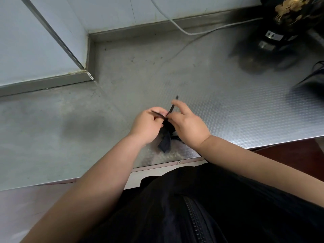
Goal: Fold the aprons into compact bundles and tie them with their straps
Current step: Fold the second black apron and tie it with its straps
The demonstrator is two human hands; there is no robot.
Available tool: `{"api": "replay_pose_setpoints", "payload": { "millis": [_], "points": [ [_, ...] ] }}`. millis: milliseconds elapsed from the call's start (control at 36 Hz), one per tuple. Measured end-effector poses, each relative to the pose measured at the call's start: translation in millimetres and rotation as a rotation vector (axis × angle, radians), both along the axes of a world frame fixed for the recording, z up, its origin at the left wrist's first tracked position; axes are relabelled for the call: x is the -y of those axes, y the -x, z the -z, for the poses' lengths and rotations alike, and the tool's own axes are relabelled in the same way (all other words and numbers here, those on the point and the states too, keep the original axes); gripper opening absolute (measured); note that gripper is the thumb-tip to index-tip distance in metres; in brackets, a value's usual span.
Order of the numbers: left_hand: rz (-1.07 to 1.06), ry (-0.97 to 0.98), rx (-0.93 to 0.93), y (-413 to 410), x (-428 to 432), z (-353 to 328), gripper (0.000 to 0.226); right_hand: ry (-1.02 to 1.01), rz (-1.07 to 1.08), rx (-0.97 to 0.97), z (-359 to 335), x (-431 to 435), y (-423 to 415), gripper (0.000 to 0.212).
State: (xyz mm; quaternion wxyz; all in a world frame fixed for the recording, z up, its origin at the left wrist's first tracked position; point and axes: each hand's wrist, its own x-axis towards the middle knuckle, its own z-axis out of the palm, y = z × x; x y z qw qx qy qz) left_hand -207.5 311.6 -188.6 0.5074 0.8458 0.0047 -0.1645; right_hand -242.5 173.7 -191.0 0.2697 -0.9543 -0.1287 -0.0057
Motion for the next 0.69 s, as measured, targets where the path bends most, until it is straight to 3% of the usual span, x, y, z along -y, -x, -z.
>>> {"api": "replay_pose_setpoints", "payload": {
  "millis": [56,167,417,611,694],
  "points": [
    [0.090,-0.031,0.016,1.1,-4.8,-3.5,0.033,-0.019,-0.032,0.032,0.5,0.0,-0.9,0.012],
    [0.196,-0.113,0.062,2.6,-11.5,-3.1,0.023,0.079,-0.084,0.011,1.9,3.1,-5.1,0.027],
    [0.156,-0.166,0.214,8.9,-8.2,-2.9,0.017,-0.187,-0.030,-0.115,-0.5,4.1,-4.9,0.015],
    [0.173,-0.207,0.274,8.9,-6.1,-0.4,0.028,-0.228,-0.006,-0.106,-2.5,8.5,-6.6,0.015],
    [0.155,-0.219,0.325,12.8,-6.0,-0.2,0.026,-0.364,0.106,-0.214,1.2,5.4,-7.8,0.011]
  ]
}}
